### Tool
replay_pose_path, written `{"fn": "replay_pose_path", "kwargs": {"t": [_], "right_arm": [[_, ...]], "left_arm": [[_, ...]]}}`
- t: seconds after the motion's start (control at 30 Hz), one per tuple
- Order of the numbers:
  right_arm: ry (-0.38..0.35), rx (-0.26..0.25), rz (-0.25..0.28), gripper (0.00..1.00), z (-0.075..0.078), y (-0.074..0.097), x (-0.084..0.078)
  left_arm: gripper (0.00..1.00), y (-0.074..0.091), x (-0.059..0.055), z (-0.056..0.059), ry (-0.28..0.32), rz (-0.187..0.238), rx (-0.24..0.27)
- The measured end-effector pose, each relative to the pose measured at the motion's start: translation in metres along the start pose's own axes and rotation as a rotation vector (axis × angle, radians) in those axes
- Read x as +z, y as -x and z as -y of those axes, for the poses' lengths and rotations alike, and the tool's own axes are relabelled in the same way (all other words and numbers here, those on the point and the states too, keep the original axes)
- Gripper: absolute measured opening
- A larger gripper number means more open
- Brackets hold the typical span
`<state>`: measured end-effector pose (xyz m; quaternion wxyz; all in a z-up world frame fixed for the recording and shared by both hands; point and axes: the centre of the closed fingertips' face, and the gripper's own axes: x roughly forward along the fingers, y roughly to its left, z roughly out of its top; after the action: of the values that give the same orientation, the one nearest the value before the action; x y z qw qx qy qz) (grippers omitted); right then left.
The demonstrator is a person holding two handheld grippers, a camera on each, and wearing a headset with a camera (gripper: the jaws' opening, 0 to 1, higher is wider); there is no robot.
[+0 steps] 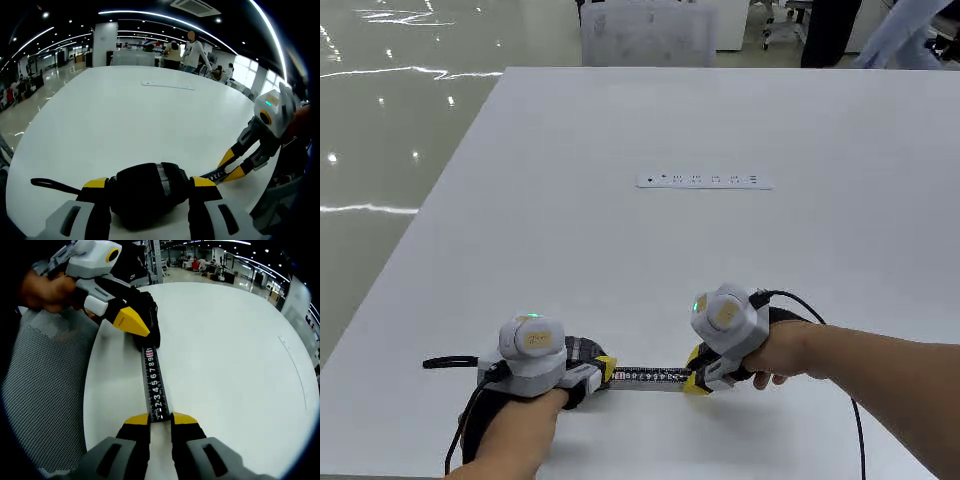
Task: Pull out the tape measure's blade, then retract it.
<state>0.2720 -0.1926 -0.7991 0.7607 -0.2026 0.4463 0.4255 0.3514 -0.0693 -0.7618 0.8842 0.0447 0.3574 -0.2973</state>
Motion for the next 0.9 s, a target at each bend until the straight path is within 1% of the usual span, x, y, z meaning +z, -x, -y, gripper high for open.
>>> {"fn": "replay_pose_path", "kwargs": {"t": [0.1, 0.3, 0.43, 0.6, 0.9], "right_arm": [[0.001, 0.001, 0.001, 0.14, -0.001, -0.002, 0.004], [0.006, 0.005, 0.005, 0.14, -0.001, -0.003, 0.007], [-0.019, 0.005, 0.014, 0.14, -0.002, -0.004, 0.011], [0.001, 0.009, 0.008, 0.14, -0.004, -0.009, 0.018], [0.009, 0.011, 0.026, 0.13, -0.005, -0.016, 0.026]], "left_arm": [[0.59, 0.0, 0.0, 0.0, 0.0, 0.0, 0.0], [0.59, 0.0, 0.0, 0.0, 0.0, 0.001, -0.001], [0.59, 0.0, 0.0, 0.0, 0.002, 0.003, 0.0], [0.59, 0.0, 0.0, 0.0, 0.003, 0.003, -0.002], [0.59, 0.0, 0.0, 0.001, 0.003, 0.004, -0.005]]}}
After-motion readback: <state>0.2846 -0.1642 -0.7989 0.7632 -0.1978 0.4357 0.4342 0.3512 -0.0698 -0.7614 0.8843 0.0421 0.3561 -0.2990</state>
